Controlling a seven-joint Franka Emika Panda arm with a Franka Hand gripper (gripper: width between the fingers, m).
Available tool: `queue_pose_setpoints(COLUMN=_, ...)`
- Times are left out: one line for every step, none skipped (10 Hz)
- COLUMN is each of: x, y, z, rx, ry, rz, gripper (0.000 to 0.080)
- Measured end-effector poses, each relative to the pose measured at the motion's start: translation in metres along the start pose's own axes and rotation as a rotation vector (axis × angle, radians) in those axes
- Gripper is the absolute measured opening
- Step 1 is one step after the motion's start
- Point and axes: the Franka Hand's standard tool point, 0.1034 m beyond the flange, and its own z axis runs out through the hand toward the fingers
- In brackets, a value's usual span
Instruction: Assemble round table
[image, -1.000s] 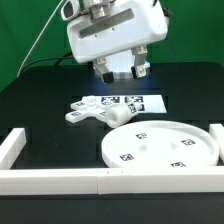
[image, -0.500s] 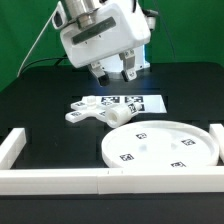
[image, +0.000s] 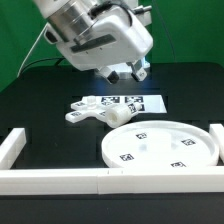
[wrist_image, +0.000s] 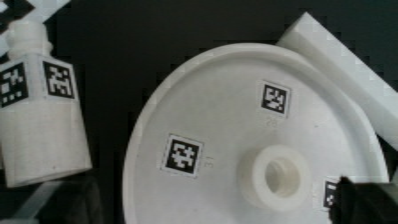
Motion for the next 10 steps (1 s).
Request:
queue_pose_setpoints(x=-0.004, y=0.008, z=0.006, rx=-0.018, ry=-0.101, rz=-0.113, gripper=0.0649)
queue_pose_setpoints(x=0.007, y=0.018, z=0.010, rx=-0.032, ry=-0.136, rz=-0.188, gripper=0.0649)
queue_pose_setpoints(x=0.018, y=0.026, z=0.013, rx=-0.058, ry=-0.141, rz=-0.246, gripper=0.0649)
queue_pose_setpoints(x=0.020, y=0.029, z=0.015, rx=-0.058, ry=-0.144, rz=-0.260, gripper=0.0649)
queue_pose_setpoints(x=0.020, y=0.028, z=0.015, rx=-0.059, ry=-0.144, rz=-0.262, gripper=0.0649)
queue_pose_setpoints(x=0.020, y=0.028, z=0.015, rx=-0.059, ry=-0.144, rz=-0.262, gripper=0.0649)
queue_pose_setpoints(x=0.018, y=0.033, z=0.016, rx=-0.058, ry=-0.166, rz=-0.256, gripper=0.0649)
queue_pose_setpoints(x=0.018, y=0.045, z=0.016, rx=-0.056, ry=-0.208, rz=-0.232, gripper=0.0649)
queue_pose_setpoints(x=0.020, y=0.053, z=0.014, rx=-0.054, ry=-0.247, rz=-0.210, gripper=0.0649)
queue_pose_setpoints(x=0.020, y=0.055, z=0.014, rx=-0.058, ry=-0.280, rz=-0.186, gripper=0.0649)
